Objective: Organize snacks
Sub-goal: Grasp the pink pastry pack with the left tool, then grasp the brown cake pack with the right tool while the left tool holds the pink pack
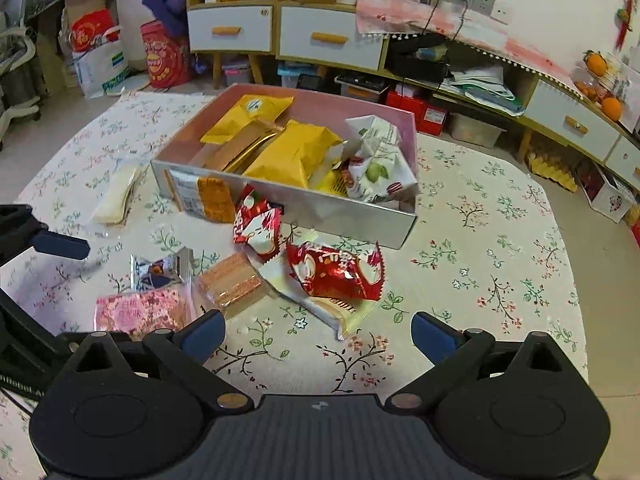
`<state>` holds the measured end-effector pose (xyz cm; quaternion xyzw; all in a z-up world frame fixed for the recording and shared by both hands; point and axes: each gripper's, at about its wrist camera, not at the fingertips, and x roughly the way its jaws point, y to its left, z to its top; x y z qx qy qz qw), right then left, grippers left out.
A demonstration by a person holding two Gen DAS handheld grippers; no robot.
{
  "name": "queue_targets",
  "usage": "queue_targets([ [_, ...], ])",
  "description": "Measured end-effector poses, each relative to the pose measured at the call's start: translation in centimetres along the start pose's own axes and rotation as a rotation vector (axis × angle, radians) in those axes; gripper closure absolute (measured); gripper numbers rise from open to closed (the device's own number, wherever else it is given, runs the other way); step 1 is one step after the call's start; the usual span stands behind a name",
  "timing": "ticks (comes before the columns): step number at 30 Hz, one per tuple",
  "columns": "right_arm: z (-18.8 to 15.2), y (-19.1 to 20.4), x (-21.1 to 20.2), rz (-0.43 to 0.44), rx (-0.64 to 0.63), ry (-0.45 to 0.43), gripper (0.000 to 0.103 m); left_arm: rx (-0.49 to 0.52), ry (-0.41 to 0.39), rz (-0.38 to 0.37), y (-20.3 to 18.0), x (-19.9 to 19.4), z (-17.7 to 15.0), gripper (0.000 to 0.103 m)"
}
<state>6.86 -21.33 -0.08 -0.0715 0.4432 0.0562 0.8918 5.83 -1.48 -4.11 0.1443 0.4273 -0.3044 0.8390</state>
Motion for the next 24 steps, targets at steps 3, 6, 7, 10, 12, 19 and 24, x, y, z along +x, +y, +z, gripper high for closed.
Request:
queue_targets([
  [3, 0.1, 0.4, 0.4, -0.001, -0.015, 0.009, 0.025, 0.006, 0.005, -0.019, -0.2, 0.3, 0.2, 0.022],
  [6, 0.3, 0.6, 0.8, 0.006, -0.016, 0.021, 0.026, -0.010, 0.018, -0.038, -0.2, 0.7, 0.2, 0.048],
  [7, 0.4, 0.6, 0.9, 0.014, -0.012, 0.023, 0.026, -0.011, 0.025, -0.046, -0.3, 0.9, 0.2, 0.054],
  [10, 0.8, 0.8, 1.3, 0.055, 0.021, 0.035, 0.032, 0.000, 0.039, -0.055, -0.5, 1.5, 0.1, 0.066],
  [12, 1.0, 0.9, 1.8, 0.074, 0.048, 0.054, 0.040, -0.011, 0.047, -0.055, -0.4, 1.8, 0.1, 0.071],
  [19, 1.6, 0.8, 3.7, 0.121, 0.169, 0.110, 0.055, -0.046, 0.064, -0.019, 0.2, 1.2, -0.5, 0.073],
  [24, 2.0, 0.9, 4.7, 0.160, 0.234, 0.132, 0.058, -0.079, 0.083, 0.019, 1.5, 0.8, -1.0, 0.073],
])
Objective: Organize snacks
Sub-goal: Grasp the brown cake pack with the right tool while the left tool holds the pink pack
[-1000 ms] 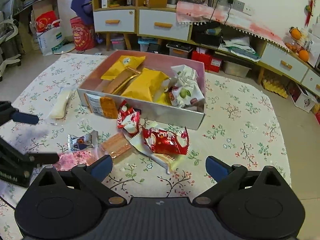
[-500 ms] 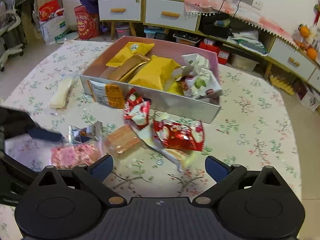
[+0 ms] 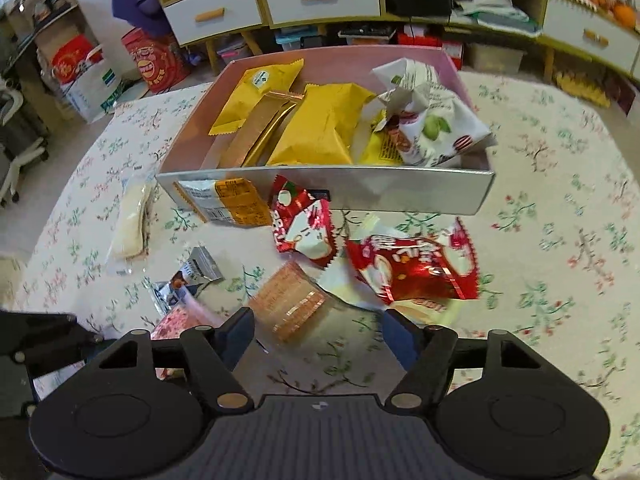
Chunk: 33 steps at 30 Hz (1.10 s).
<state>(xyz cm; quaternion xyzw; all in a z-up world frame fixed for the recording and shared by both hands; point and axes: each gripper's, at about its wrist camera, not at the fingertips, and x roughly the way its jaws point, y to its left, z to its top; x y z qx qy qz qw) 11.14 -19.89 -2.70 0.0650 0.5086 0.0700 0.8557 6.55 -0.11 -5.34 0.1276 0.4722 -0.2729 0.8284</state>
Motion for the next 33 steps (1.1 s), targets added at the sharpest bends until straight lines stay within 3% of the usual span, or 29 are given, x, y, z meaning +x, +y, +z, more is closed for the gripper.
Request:
queue_targets([
  [23, 0.4, 0.8, 1.2, -0.013, -0.008, -0.020, 0.071, -0.047, -0.009, 0.013, 1.1, 0.1, 0.0, 0.068],
  [30, -0.1, -0.2, 0.3, -0.020, -0.012, 0.019, 0.070, -0.061, -0.005, 0.009, 1.2, 0.1, 0.0, 0.068],
  [33, 0.0, -0.7, -0.1, 0.013, 0.018, 0.015, 0.064, -0.068, -0.005, 0.008, 1.3, 0.1, 0.1, 0.068],
])
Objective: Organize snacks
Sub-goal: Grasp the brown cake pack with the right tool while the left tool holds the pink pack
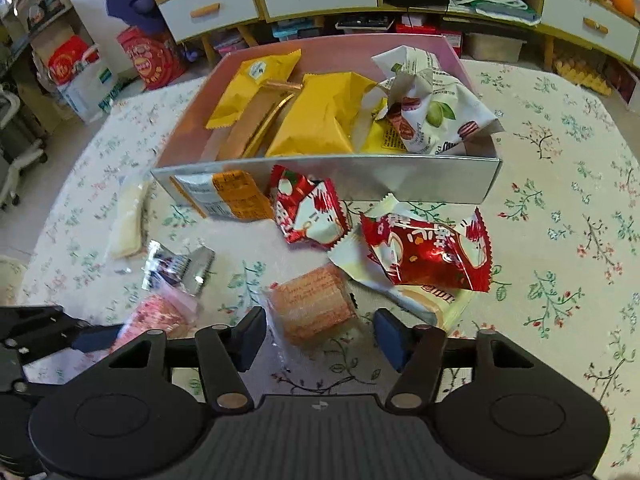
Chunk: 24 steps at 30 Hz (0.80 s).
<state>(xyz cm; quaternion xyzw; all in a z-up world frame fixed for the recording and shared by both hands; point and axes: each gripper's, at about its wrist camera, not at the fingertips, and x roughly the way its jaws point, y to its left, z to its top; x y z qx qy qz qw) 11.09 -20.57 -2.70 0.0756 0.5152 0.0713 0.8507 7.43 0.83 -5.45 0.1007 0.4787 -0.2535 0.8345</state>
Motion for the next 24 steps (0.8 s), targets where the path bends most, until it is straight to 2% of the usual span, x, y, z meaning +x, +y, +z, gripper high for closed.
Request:
queue_targets([
  [2, 0.2, -0.1, -0.2, 0.013, 0.017, -0.011, 0.060, -0.002, -0.001, 0.001, -0.1, 0.0, 0.0, 0.068],
  [12, 0.8, 0.6, 1.0, -0.005, 0.048, -0.023, 0.060, -0.011, -0.004, 0.000, 0.0, 0.1, 0.1, 0.068],
  [15, 0.8, 0.8, 1.1, -0.017, 0.041, -0.035, 0.068, -0.023, -0.004, 0.000, 0.1, 0.1, 0.1, 0.068],
  [16, 0.8, 0.8, 1.1, -0.021, 0.033, -0.039, 0.077, -0.028, -0.004, -0.001, 0.1, 0.1, 0.1, 0.068],
  [24, 0.7, 1.4, 0.7, -0.026, -0.003, -0.024, 0.085, -0.052, 0.001, -0.003, 0.3, -0.1, 0.1, 0.073],
])
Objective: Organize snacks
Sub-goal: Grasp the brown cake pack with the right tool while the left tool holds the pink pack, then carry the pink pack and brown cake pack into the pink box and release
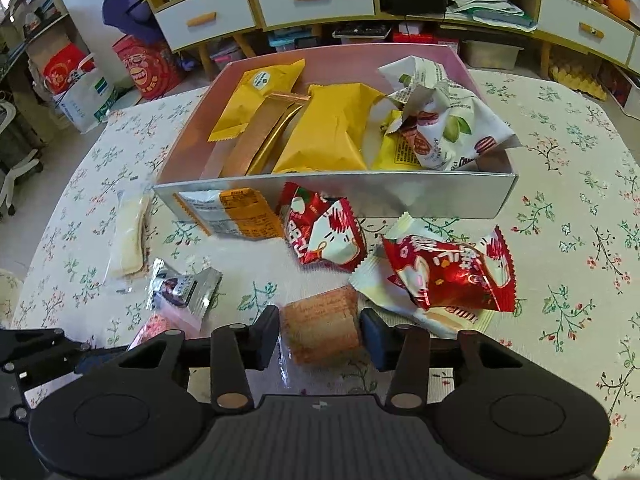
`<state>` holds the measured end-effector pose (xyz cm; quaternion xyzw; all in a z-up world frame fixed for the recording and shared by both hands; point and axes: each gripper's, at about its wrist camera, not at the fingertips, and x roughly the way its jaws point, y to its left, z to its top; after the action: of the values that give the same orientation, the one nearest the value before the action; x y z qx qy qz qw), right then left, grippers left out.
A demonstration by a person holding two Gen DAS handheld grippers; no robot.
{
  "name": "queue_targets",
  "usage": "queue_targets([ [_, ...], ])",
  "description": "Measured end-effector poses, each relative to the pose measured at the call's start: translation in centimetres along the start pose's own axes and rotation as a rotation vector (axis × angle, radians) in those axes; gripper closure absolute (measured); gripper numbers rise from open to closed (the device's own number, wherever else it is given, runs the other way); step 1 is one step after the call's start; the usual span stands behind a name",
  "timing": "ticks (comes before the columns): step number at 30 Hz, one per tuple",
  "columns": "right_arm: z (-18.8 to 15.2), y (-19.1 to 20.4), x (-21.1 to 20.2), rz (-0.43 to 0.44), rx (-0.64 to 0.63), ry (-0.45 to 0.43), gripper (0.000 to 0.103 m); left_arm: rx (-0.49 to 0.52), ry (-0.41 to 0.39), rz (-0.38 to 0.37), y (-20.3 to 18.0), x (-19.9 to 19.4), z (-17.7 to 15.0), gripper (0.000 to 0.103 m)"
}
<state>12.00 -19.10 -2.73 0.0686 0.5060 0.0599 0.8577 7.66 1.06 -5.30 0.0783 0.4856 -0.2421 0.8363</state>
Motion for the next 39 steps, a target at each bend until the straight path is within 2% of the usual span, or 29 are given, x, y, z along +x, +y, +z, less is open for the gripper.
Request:
queue_targets([
  [14, -0.2, -0.8, -2.5, 0.030, 0.034, -0.010, 0.087, -0.011, -0.047, -0.041, -0.3, -2.1, 0.5, 0.073],
  [22, 0.3, -1.3, -4.5, 0.056, 0.062, -0.060, 0.087, -0.020, -0.101, -0.050, -0.7, -3.6, 1.7, 0.073],
  [33, 2.6, -3.4, -6.0, 0.063, 0.160, -0.148, 0.087, -0.105, -0.182, -0.009, -0.1, -4.5, 5.1, 0.073],
  [39, 3.7, -4.2, -5.5, 0.032, 0.206, -0.162, 0.087, -0.191, -0.201, -0.046, 0.8, -4.3, 8.0, 0.074],
])
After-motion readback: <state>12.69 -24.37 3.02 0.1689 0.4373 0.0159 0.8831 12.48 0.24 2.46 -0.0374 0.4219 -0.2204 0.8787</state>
